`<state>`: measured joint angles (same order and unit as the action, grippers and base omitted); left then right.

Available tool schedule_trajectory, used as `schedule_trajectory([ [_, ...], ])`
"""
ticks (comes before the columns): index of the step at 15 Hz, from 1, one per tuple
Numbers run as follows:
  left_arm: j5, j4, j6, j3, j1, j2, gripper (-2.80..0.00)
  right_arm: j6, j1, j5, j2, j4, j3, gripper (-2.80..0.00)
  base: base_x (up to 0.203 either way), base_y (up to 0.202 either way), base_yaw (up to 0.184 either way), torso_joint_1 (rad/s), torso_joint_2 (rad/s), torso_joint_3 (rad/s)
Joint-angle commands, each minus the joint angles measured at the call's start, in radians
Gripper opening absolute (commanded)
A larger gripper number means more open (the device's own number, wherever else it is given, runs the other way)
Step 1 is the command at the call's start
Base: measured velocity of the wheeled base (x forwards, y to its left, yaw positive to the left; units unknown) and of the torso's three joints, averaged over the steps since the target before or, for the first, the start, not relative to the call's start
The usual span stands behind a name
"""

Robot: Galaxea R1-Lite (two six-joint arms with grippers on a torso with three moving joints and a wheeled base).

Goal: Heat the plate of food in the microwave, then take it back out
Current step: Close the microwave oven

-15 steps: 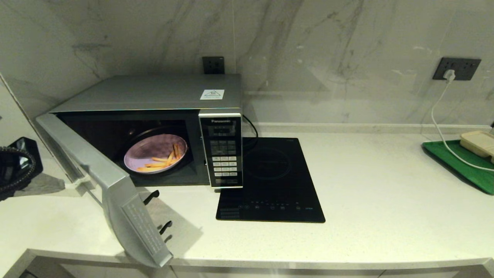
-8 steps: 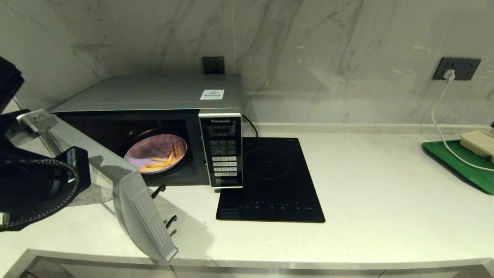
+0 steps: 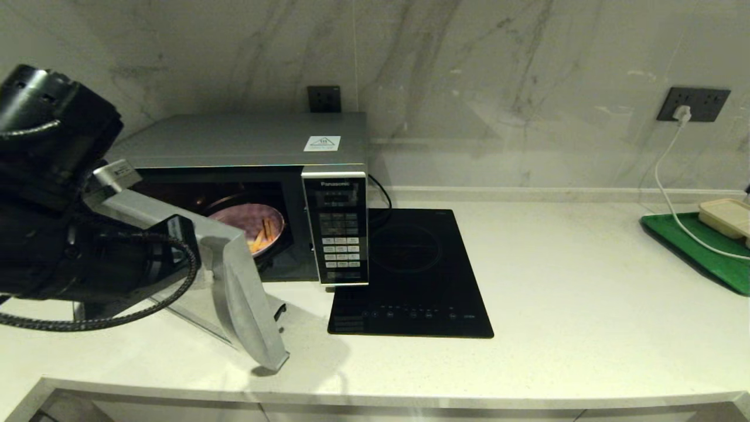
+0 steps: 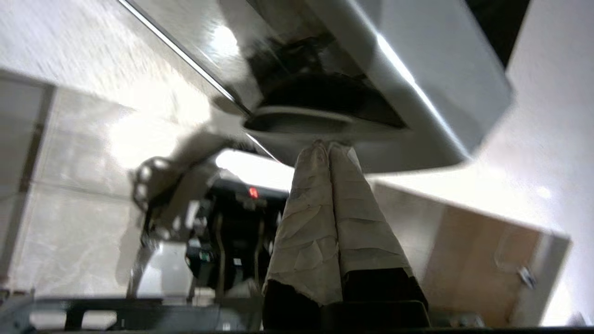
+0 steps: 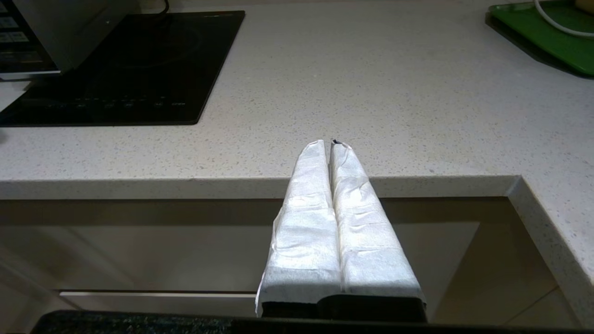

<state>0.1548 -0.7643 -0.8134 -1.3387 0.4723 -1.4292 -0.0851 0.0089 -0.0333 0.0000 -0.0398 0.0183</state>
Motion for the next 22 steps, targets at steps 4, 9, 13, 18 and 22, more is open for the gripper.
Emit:
schedule_trajectory([
  [4,0.121,0.157,0.003,0.0,-0.006,-0.148,-2.8,-0.001,0.0,0.0,0.0,0.0,0.0,-2.8,0.0,0.0,0.0,0.0,0.0,0.0],
  [9,0.121,0.275,0.033,-0.007,0.056,-0.174,-2.8,0.0,0.0,0.0,0.0,0.0,0.0,-2.8,0.0,0.0,0.0,0.0,0.0,0.0],
  [13,0.12,0.277,0.048,-0.063,0.063,-0.18,-2.8,-0.001,0.0,0.0,0.0,0.0,0.0,-2.8,0.0,0.0,0.0,0.0,0.0,0.0],
  [18,0.129,0.359,0.07,-0.087,0.057,-0.232,-2.8,-0.001,0.0,0.0,0.0,0.0,0.0,-2.8,0.0,0.0,0.0,0.0,0.0,0.0],
  [22,0.129,0.457,0.116,-0.092,0.057,-0.265,-2.8,-0.001,0.0,0.0,0.0,0.0,0.0,-2.8,0.0,0.0,0.0,0.0,0.0,0.0],
])
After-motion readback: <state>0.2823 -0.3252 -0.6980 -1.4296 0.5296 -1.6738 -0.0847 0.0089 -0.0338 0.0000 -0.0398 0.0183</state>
